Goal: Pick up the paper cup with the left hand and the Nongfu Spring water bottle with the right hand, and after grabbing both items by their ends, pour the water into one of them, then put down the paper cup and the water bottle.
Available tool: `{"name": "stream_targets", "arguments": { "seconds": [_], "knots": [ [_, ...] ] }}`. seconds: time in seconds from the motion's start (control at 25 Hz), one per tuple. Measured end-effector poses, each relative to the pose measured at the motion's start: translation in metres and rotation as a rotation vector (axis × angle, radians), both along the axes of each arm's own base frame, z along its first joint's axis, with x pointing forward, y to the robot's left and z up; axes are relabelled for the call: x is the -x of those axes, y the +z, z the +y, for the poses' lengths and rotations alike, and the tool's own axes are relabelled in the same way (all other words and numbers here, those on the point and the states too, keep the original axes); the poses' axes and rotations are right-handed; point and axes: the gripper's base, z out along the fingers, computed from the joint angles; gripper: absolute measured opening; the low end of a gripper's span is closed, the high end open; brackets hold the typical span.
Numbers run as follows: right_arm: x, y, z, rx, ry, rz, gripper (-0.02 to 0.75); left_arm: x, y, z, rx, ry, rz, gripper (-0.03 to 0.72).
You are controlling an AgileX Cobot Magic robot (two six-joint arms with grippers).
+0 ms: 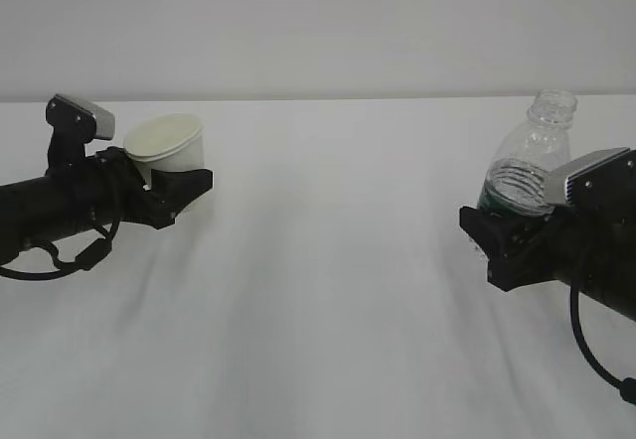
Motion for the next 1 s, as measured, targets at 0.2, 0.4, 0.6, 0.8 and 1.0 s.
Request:
{"name": "stream_targets", "arguments": {
  "seconds": [0.2, 0.4, 0.6, 0.8, 1.0],
  "knots": [
    [0.001, 0.0, 0.002, -0.005, 0.028, 0.007, 0.474, 0.009, 0.009, -0.01, 0.063, -0.139, -0.018, 0.477],
    [0.003, -0.001, 0.004, -0.014, 0.049, 0.015, 0.474, 0.017, 0.01, -0.016, 0.085, -0.251, -0.01, 0.477],
    [0.003, -0.001, 0.005, -0.013, 0.068, 0.017, 0.474, 0.024, 0.009, -0.029, 0.079, -0.317, 0.004, 0.476],
    [0.004, -0.001, 0.006, -0.01, 0.074, 0.022, 0.474, 0.036, 0.009, -0.056, 0.081, -0.402, 0.009, 0.473],
    [0.004, -0.002, 0.007, 0.0, 0.093, 0.027, 0.474, 0.047, 0.007, -0.077, 0.059, -0.456, 0.025, 0.471]
  ]
}}
